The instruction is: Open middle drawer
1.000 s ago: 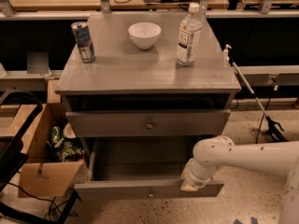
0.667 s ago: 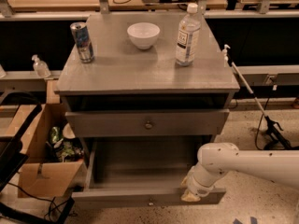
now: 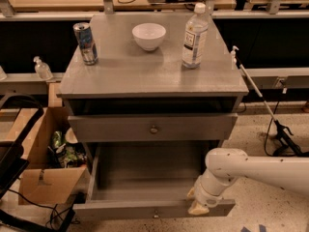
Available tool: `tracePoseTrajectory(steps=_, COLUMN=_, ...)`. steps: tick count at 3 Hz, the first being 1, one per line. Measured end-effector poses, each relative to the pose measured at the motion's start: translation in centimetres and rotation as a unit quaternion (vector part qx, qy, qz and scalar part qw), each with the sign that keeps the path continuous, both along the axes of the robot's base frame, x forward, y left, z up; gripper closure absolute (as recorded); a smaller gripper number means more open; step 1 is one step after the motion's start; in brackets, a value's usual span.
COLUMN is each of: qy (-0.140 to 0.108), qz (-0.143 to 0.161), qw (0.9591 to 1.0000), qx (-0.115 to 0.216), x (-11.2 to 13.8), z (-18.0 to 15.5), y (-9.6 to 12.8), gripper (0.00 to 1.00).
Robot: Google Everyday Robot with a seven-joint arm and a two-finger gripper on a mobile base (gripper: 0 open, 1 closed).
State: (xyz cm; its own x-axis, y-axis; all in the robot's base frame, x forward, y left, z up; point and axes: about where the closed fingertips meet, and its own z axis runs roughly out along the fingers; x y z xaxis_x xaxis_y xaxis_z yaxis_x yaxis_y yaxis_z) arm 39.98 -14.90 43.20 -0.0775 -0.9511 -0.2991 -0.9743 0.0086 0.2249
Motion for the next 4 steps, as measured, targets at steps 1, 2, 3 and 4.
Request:
tracePoseTrajectory(steps=1, qy=0.006, qz=0.004, qw=1.0000, qx=0.002, x=-0.40, z=0.15, y=-0.01, gripper=1.00)
tracePoseTrajectory(steps=2, qy=0.006, qz=0.004, qw=1.0000, qx=0.002, x=-0.41, z=0.15, y=-0.01, gripper=1.00)
tracePoseTrajectory(steps=3, qy=0.016, qz=0.010, qw=0.9998, qx=0.004, x=-1.08, z=0.15, y=-0.05, gripper=1.00)
tracePoseTrajectory(steps=4, qy=0.016, qz=0.010, qw=0.9998, qx=0.004, x=-1.08, z=0.17, y=-0.05, gripper=0.82)
